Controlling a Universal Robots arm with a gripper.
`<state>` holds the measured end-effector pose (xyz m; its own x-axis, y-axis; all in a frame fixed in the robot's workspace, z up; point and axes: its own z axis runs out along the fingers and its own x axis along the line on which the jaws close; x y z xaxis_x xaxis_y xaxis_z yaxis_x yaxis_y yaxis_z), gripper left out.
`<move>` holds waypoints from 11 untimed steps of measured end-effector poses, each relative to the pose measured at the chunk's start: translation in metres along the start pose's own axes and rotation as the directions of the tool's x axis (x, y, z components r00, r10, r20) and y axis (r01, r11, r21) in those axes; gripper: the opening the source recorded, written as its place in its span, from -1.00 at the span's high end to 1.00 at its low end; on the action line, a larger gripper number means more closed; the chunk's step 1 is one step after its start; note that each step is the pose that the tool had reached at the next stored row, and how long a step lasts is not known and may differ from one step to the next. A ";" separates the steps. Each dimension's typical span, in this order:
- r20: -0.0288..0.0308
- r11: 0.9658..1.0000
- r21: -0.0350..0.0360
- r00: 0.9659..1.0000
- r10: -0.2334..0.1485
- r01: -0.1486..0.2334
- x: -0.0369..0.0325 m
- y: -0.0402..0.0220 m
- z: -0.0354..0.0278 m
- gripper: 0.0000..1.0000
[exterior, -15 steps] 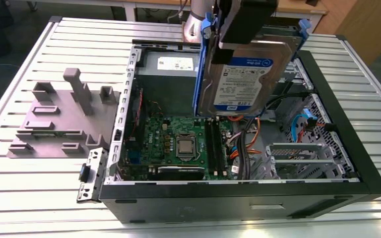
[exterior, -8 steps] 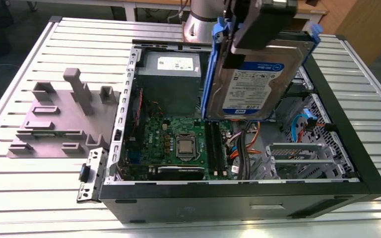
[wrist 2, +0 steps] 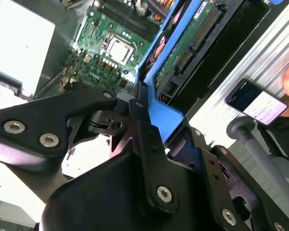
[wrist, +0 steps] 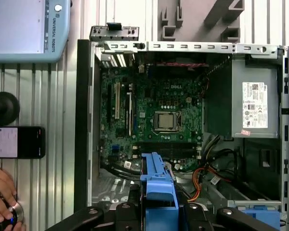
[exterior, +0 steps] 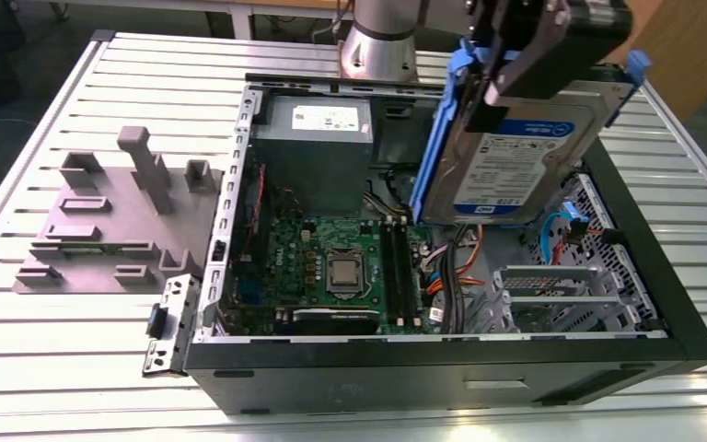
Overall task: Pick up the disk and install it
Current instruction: 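Pick up the disk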
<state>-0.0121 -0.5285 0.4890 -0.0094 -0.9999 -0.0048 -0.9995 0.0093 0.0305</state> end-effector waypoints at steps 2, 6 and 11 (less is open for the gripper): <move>0.000 1.000 0.000 1.000 0.000 0.000 -0.0001 -0.0080 0.0003 0.26; 0.000 1.000 0.000 1.000 0.000 0.000 0.0018 -0.0174 0.0020 0.26; 0.000 1.000 0.000 1.000 0.000 0.000 0.0134 -0.0212 0.0059 0.26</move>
<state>0.0089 -0.5420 0.4824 -0.0094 -0.9999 -0.0047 -0.9995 0.0093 0.0306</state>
